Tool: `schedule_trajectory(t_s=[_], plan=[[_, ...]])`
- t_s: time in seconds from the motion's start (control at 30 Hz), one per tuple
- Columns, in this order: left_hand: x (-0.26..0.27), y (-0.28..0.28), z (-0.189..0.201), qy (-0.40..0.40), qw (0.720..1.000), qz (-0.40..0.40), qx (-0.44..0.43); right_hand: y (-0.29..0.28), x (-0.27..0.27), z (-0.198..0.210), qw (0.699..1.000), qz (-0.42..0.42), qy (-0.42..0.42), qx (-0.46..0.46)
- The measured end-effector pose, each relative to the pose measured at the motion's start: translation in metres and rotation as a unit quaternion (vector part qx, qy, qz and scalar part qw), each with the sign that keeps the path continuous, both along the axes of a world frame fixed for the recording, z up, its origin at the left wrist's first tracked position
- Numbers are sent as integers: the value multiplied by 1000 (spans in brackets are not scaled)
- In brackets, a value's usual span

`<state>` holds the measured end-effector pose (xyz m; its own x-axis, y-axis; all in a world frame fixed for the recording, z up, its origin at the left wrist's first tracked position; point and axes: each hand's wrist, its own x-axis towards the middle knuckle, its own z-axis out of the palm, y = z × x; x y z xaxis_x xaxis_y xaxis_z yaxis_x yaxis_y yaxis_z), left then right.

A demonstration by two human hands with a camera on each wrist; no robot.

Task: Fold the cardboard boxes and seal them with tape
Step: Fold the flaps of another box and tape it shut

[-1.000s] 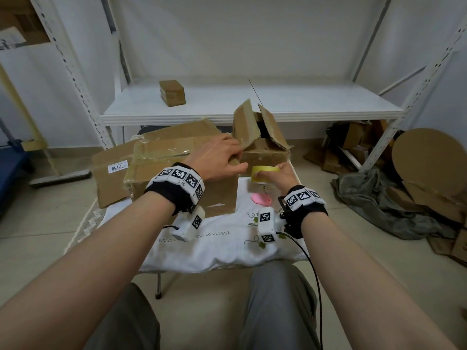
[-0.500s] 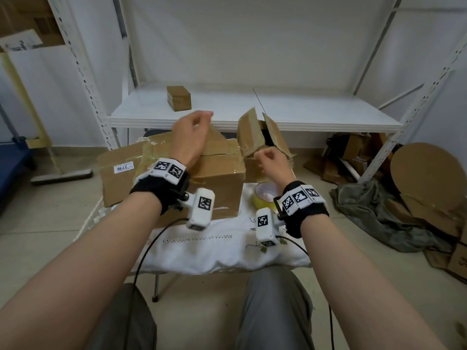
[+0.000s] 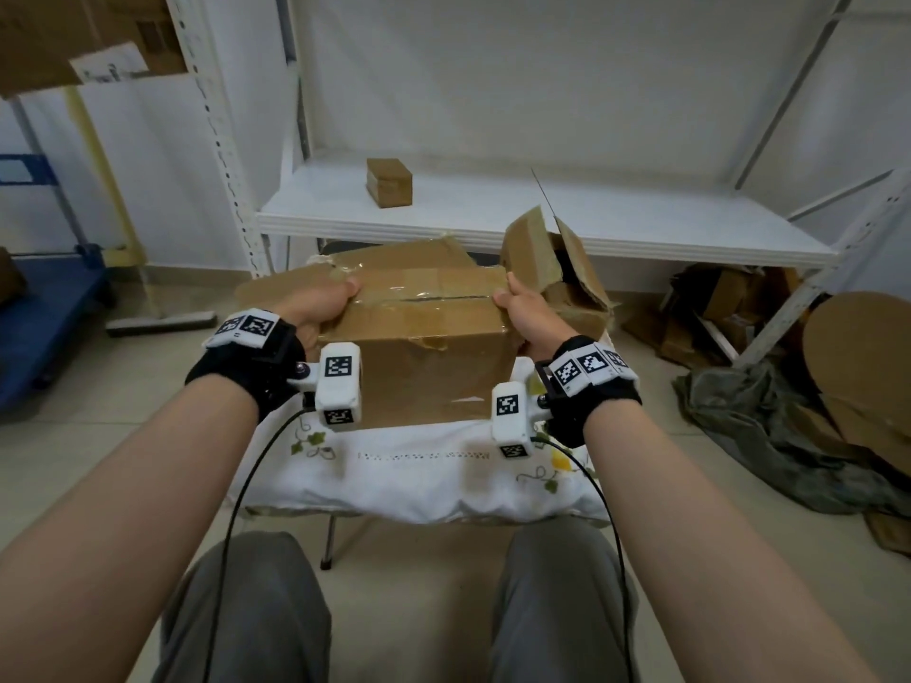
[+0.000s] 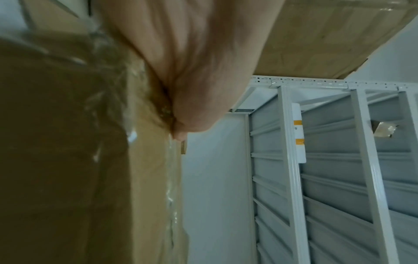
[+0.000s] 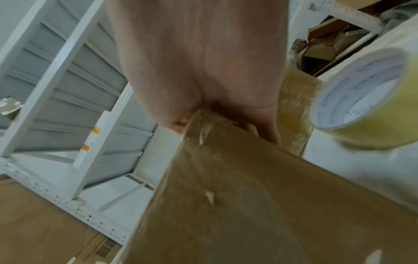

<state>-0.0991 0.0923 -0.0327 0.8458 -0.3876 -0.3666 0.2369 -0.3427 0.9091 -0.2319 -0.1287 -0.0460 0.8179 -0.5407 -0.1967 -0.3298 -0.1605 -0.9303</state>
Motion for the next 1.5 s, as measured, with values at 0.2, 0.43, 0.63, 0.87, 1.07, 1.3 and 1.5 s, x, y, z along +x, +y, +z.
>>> schedule_trajectory(t_s=[0.2,0.43,0.63,0.87,1.07,1.3,1.5], plan=[[-13,11,-11,16,998,19,-56,6,-1,7,1000,-6,15,16],[-32,25,5,18,996,-35,-79,20,-24,20,999,4,33,40],[-16,43,42,-12,997,-62,-42,18,-42,55,994,-22,-92,52],[-30,51,79,-58,990,-9,-131,22,-40,89,967,-55,-171,182],[-48,46,61,-110,987,-40,-108,30,-39,73,962,-54,-176,201],[-55,28,35,-84,993,-79,-22,25,-34,34,992,-59,-48,104],[-40,18,10,-107,993,26,-44,16,-22,22,996,-74,-11,45]])
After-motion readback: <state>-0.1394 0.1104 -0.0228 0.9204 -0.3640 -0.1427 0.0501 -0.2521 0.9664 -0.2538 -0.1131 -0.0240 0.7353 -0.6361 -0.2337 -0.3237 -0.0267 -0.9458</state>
